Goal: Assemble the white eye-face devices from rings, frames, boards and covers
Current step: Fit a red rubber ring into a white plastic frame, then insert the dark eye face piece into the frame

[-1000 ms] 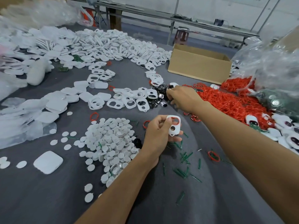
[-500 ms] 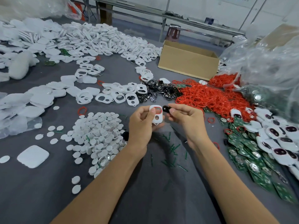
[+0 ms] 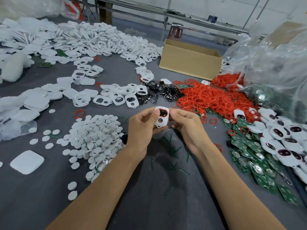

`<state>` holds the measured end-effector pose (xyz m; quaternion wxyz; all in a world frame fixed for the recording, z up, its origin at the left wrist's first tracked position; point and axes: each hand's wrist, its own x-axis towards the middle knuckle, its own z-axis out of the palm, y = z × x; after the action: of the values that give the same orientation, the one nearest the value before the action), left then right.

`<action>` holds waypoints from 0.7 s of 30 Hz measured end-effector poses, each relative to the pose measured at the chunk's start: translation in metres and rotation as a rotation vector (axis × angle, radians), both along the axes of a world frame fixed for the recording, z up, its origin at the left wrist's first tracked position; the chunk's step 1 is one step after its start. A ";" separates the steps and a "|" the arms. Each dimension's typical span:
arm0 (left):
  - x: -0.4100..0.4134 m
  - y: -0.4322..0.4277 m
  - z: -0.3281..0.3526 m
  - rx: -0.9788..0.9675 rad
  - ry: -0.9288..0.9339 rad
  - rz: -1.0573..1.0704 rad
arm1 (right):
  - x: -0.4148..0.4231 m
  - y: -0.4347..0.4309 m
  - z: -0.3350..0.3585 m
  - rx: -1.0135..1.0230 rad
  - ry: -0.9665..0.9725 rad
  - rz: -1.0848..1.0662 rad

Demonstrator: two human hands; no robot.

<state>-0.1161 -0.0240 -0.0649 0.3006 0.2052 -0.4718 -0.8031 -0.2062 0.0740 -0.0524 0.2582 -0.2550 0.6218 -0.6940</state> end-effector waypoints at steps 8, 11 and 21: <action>0.001 0.000 0.001 0.021 -0.004 0.010 | 0.002 -0.005 -0.001 -0.107 -0.183 -0.001; 0.000 -0.001 0.000 0.021 -0.019 -0.008 | 0.001 -0.004 0.000 -0.115 -0.215 -0.012; 0.002 -0.006 0.003 0.131 0.051 -0.212 | 0.000 -0.002 0.003 -0.208 -0.312 0.083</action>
<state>-0.1141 -0.0296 -0.0617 0.2119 0.1531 -0.4296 -0.8644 -0.2060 0.0719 -0.0498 0.3520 -0.1951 0.4882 -0.7744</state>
